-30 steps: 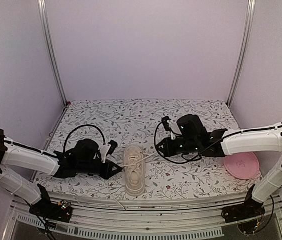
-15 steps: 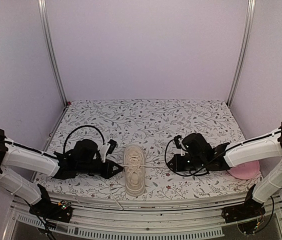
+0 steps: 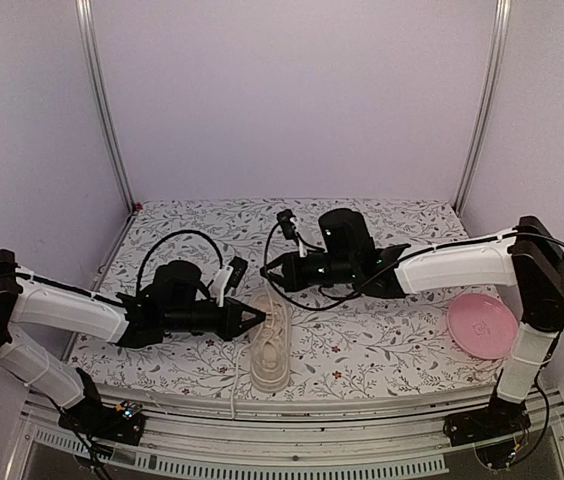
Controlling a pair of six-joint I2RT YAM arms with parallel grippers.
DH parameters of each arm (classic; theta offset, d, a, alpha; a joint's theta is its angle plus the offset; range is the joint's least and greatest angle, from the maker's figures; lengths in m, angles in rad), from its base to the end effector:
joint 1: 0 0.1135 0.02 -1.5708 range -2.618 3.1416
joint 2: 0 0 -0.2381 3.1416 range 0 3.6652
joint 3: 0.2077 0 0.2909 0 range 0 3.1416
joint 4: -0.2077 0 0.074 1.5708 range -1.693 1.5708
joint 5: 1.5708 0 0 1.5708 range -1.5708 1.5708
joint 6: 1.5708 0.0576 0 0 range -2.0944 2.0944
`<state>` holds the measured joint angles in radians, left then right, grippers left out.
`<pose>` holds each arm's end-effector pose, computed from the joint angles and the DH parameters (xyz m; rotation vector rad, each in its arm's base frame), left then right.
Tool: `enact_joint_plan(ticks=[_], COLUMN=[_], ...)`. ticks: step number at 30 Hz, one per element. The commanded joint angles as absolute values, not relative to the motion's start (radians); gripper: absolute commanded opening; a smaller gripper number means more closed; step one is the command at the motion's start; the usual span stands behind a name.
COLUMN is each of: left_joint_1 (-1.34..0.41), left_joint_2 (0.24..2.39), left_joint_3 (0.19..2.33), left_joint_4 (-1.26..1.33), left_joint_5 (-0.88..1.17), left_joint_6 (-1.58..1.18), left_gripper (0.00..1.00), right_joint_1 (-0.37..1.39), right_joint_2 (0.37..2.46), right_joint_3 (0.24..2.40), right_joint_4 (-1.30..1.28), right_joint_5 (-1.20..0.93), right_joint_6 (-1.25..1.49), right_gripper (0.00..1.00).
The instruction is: Tie the shoes
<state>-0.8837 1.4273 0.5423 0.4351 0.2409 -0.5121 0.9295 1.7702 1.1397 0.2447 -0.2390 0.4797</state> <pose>0.1985 -0.2636 0.1103 0.5680 2.1214 -1.0862 0.2600 0.3710 0.1786 -0.6413 2.0331 1.1209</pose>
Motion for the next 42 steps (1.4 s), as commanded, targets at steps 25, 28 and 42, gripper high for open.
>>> enact_joint_plan(ticks=[25,28,42], left_joint_1=[-0.888,-0.889,-0.887], left_joint_2=[1.471,1.481,1.506], left_joint_3=[0.609,0.620,0.644], left_joint_4=[0.360,0.352,0.336], left_joint_5=[0.226,0.234,0.242], left_joint_6=[-0.653,-0.649,-0.647], left_gripper=[0.00,0.00,0.00], right_joint_1=[1.013,1.025,1.039], right_joint_2=[1.790,1.834,1.911], right_joint_3=[0.850,0.876,0.935], right_joint_4=[0.510,0.534,0.594], right_joint_5=[-0.284,-0.253,-0.237], right_joint_6=[0.198,0.191,0.194], right_gripper=[0.72,0.71,0.64])
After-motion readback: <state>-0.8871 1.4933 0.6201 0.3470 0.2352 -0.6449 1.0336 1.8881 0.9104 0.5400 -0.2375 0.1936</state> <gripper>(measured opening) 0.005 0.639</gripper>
